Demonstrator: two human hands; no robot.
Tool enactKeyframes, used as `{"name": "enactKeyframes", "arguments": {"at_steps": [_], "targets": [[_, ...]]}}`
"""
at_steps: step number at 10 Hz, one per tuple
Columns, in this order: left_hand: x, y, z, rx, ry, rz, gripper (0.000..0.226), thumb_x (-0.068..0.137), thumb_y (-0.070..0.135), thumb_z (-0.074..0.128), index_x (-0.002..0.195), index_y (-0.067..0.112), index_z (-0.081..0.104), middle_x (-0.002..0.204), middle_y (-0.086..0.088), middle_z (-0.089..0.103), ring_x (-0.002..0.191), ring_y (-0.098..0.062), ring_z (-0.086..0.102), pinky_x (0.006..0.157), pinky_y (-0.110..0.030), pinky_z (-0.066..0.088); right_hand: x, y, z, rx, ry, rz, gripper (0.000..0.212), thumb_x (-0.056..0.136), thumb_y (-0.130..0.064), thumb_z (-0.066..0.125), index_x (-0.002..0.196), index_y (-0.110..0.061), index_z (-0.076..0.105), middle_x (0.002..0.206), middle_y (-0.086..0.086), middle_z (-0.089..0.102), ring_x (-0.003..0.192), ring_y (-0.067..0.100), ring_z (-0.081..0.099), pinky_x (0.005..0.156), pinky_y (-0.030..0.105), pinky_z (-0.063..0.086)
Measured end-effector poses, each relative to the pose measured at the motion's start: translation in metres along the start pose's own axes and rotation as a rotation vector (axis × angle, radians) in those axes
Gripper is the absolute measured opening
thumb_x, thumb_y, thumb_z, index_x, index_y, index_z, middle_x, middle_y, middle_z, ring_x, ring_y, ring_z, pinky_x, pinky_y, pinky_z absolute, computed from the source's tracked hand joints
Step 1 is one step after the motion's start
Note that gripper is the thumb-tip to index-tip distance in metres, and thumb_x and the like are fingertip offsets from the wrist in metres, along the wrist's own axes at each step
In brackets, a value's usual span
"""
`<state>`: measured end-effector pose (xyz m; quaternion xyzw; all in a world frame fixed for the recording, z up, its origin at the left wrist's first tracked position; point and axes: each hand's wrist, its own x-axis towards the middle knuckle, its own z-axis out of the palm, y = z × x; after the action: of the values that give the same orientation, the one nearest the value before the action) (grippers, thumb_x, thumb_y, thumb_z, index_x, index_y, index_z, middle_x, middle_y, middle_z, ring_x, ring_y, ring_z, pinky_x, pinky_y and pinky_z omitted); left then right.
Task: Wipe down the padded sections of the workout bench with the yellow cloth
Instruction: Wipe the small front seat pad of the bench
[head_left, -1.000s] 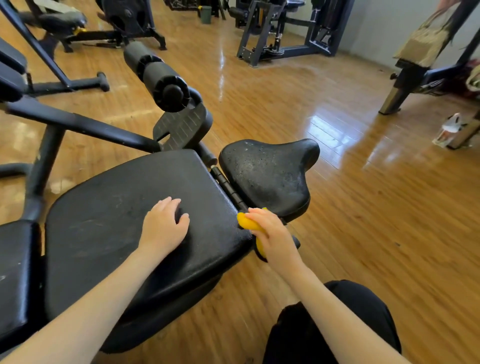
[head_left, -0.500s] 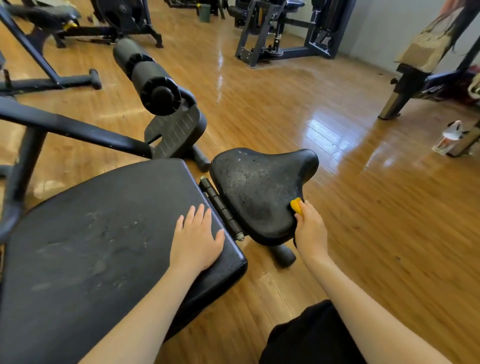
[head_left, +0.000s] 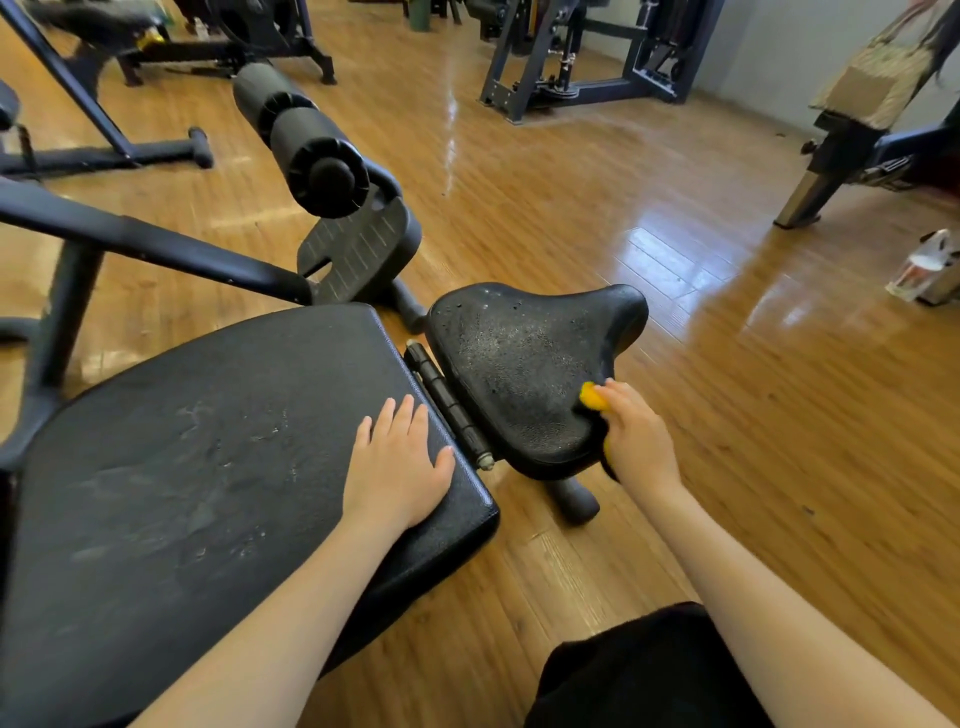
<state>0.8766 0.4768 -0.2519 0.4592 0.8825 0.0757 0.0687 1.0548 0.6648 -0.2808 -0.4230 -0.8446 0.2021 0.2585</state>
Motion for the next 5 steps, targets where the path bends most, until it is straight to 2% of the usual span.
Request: {"name": "enactKeyframes", "arguments": {"at_steps": [1, 2, 3, 4, 5], "targets": [[-0.001, 0.001, 0.000, -0.001, 0.000, 0.002, 0.064, 0.096, 0.047, 0.029, 0.148, 0.013, 0.017, 0.157, -0.004, 0.012, 0.145, -0.020, 0.005, 0.117, -0.040, 0.005, 0.005, -0.012, 0.003, -0.015, 0.052, 0.116, 0.034, 0.092, -0.003, 0.044, 0.122, -0.009, 0.058, 0.137, 0.009, 0.050, 0.132, 0.028, 0.040, 0.110, 0.038, 0.029], [0.000, 0.001, 0.001, -0.001, 0.002, -0.001, 0.064, 0.096, 0.047, 0.029, 0.148, 0.013, 0.017, 0.157, -0.004, 0.012, 0.145, -0.020, 0.005, 0.117, -0.040, 0.005, -0.016, -0.038, 0.023, -0.157, -0.030, -0.192, 0.036, 0.086, 0.001, 0.049, 0.120, -0.006, 0.059, 0.131, 0.014, 0.055, 0.126, 0.032, 0.047, 0.109, 0.036, 0.030], [-0.001, 0.001, 0.000, 0.009, 0.001, -0.001, 0.064, 0.096, 0.047, 0.029, 0.148, 0.013, 0.017, 0.157, -0.004, 0.012, 0.145, -0.020, 0.005, 0.117, -0.040, 0.006, -0.037, -0.049, 0.038, -0.316, -0.116, -0.505, 0.037, 0.079, -0.009, 0.045, 0.110, -0.013, 0.066, 0.119, 0.008, 0.065, 0.113, 0.028, 0.059, 0.097, 0.042, 0.045], [-0.002, 0.000, 0.000, -0.006, -0.006, 0.001, 0.064, 0.096, 0.047, 0.029, 0.148, 0.013, 0.017, 0.157, -0.003, 0.012, 0.145, -0.020, 0.005, 0.117, -0.040, 0.006, -0.032, -0.043, 0.027, -0.352, -0.186, -0.597, 0.038, 0.077, -0.015, 0.066, 0.115, -0.021, 0.063, 0.124, 0.002, 0.062, 0.117, 0.024, 0.057, 0.097, 0.046, 0.043], [-0.001, -0.001, 0.000, -0.019, 0.001, 0.009, 0.064, 0.096, 0.048, 0.029, 0.148, 0.013, 0.017, 0.157, -0.003, 0.012, 0.145, -0.020, 0.005, 0.117, -0.040, 0.005, -0.008, -0.020, 0.014, -0.343, -0.135, -0.493, 0.039, 0.074, -0.007, 0.067, 0.112, -0.017, 0.063, 0.124, 0.008, 0.062, 0.115, 0.029, 0.058, 0.096, 0.051, 0.042]]}}
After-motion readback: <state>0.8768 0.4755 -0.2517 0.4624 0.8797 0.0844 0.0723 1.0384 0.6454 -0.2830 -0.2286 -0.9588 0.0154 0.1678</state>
